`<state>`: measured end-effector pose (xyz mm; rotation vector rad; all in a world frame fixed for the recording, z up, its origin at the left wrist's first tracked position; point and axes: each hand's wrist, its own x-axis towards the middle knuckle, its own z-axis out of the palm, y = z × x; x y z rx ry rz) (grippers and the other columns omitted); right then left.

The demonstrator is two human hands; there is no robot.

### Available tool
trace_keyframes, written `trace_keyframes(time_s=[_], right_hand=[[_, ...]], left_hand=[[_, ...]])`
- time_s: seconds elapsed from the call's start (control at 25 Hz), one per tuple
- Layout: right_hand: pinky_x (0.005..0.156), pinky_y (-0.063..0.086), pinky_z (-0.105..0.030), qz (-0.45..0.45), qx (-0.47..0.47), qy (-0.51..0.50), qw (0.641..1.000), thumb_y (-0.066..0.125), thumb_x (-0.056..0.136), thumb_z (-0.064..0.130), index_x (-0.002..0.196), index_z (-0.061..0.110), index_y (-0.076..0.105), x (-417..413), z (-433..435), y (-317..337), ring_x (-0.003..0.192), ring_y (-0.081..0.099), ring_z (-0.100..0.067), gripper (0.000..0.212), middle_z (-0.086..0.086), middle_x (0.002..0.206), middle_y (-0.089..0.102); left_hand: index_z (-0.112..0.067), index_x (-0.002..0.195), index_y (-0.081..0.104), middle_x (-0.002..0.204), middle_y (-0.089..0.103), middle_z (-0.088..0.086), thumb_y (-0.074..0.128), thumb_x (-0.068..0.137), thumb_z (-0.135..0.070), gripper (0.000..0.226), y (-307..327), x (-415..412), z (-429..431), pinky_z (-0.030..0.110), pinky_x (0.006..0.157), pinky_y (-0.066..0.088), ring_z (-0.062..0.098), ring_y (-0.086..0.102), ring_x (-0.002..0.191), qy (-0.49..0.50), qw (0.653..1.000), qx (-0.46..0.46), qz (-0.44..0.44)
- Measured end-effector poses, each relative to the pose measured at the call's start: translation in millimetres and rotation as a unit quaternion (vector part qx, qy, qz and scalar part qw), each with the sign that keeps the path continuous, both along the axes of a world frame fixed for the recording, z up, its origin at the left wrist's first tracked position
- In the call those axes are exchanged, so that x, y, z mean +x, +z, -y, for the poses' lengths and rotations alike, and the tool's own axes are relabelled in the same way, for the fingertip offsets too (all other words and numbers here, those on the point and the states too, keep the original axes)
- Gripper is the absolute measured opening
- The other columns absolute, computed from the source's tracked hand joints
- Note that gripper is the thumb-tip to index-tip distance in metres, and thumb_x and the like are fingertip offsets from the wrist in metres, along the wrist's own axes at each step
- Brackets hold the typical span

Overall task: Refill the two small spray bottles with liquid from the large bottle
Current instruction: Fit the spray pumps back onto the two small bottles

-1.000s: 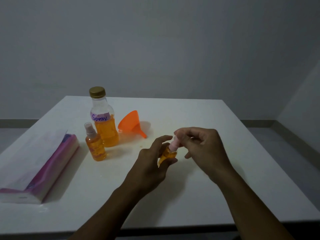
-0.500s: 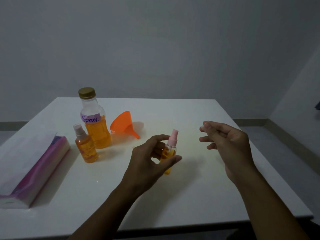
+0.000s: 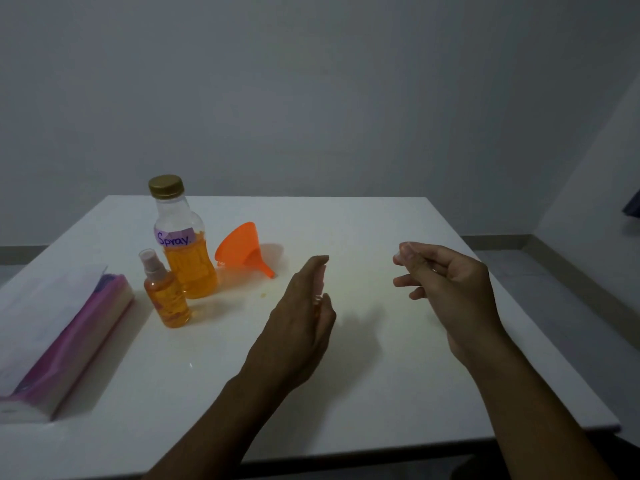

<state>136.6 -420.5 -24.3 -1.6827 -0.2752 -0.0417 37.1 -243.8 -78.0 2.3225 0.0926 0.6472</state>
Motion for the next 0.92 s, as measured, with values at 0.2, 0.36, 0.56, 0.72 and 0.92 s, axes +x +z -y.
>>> trace_keyframes(time_s=[0.2,0.36,0.56,0.72,0.92], right_hand=[[0.070,0.059,-0.036,0.003,-0.002,0.000,1.000,0.070,0.090,0.032,0.103,0.022,0.075,-1,0,1,0.073,0.076,-0.015,0.017,0.009,0.090,0.078],[0.070,0.058,-0.037,0.004,0.001,-0.001,1.000,0.069,0.090,0.031,0.103,0.021,0.075,-2,0,2,0.072,0.076,-0.015,0.017,0.009,0.091,0.078],[0.068,0.059,-0.034,0.007,-0.003,0.005,1.000,0.070,0.090,0.032,0.103,0.023,0.075,-3,-1,2,0.072,0.076,-0.014,0.017,0.008,0.092,0.078],[0.064,0.059,-0.026,0.018,-0.021,0.035,0.999,0.071,0.088,0.033,0.105,0.025,0.075,-7,-7,-2,0.073,0.074,-0.011,0.019,0.011,0.094,0.077],[0.069,0.059,-0.020,0.047,-0.061,0.107,0.991,0.071,0.090,0.026,0.116,0.029,0.072,-16,-25,-8,0.080,0.072,-0.005,0.026,0.012,0.101,0.075]], left_hand=[[-0.035,0.139,0.031,0.138,0.052,-0.010,0.030,0.101,-0.040,0.038,-5,4,0,0.022,0.092,0.044,0.009,0.059,0.111,0.033,0.999,0.008,0.013],[-0.034,0.125,0.036,0.092,0.064,-0.008,0.032,0.102,-0.036,0.024,-7,7,-2,0.036,0.067,0.055,0.006,0.059,0.068,0.040,0.999,0.005,0.034],[-0.035,0.121,0.038,0.076,0.062,-0.012,0.036,0.100,-0.037,0.021,0,8,0,0.034,0.061,0.055,0.004,0.059,0.060,0.043,0.998,-0.008,0.041],[-0.033,0.128,0.030,0.084,0.058,-0.019,0.040,0.098,-0.045,0.034,4,2,3,0.018,0.057,0.048,0.004,0.061,0.065,0.022,0.999,-0.033,0.029],[-0.029,0.098,0.039,0.083,0.057,-0.009,0.043,0.096,-0.048,0.019,1,-5,-3,0.027,0.054,0.049,0.011,0.057,0.069,-0.004,0.998,-0.055,0.015]])
